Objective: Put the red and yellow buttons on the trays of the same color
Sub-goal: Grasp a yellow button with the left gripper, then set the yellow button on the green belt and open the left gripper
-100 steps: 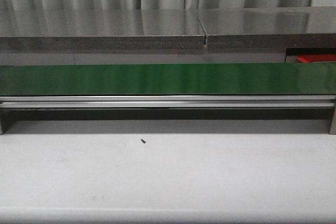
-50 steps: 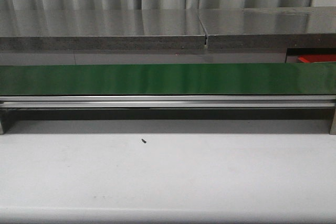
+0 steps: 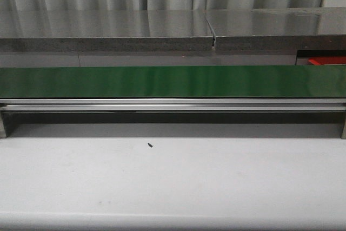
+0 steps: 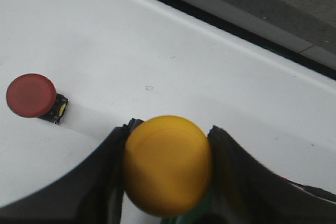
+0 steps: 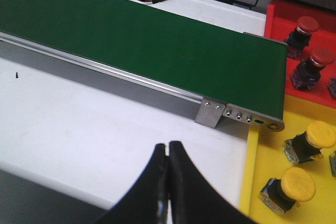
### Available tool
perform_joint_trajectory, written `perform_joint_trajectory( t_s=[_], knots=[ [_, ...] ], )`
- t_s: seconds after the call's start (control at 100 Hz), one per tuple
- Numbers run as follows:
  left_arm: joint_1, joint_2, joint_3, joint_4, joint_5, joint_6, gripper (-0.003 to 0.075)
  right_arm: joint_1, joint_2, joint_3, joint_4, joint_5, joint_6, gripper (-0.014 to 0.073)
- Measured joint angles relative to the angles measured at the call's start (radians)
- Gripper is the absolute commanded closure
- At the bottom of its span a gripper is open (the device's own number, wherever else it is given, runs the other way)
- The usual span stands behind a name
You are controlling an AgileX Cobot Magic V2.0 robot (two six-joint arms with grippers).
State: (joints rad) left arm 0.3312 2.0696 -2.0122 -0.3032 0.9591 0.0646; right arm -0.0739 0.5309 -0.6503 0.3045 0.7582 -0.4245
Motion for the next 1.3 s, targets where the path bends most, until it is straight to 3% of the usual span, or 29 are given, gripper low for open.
perform_joint_trajectory(
  t_s=[0.3, 0.72, 1.3],
  knots=[
    [-0.044, -0.174, 0.145, -0.047, 0.016, 0.042, 0.0739, 0.0, 0.0, 0.0, 0.0, 0.0, 0.0, 0.066],
    [-0.149, -0.309, 0.556, -0.058, -0.22, 0.055, 0.0739, 0.0, 0.0, 0.0, 0.0, 0.0, 0.0, 0.066],
    [-0.173, -0.307, 0.689, -0.068, -0.377, 0.056, 0.0739, 0.0, 0.0, 0.0, 0.0, 0.002, 0.0, 0.066]
  ],
)
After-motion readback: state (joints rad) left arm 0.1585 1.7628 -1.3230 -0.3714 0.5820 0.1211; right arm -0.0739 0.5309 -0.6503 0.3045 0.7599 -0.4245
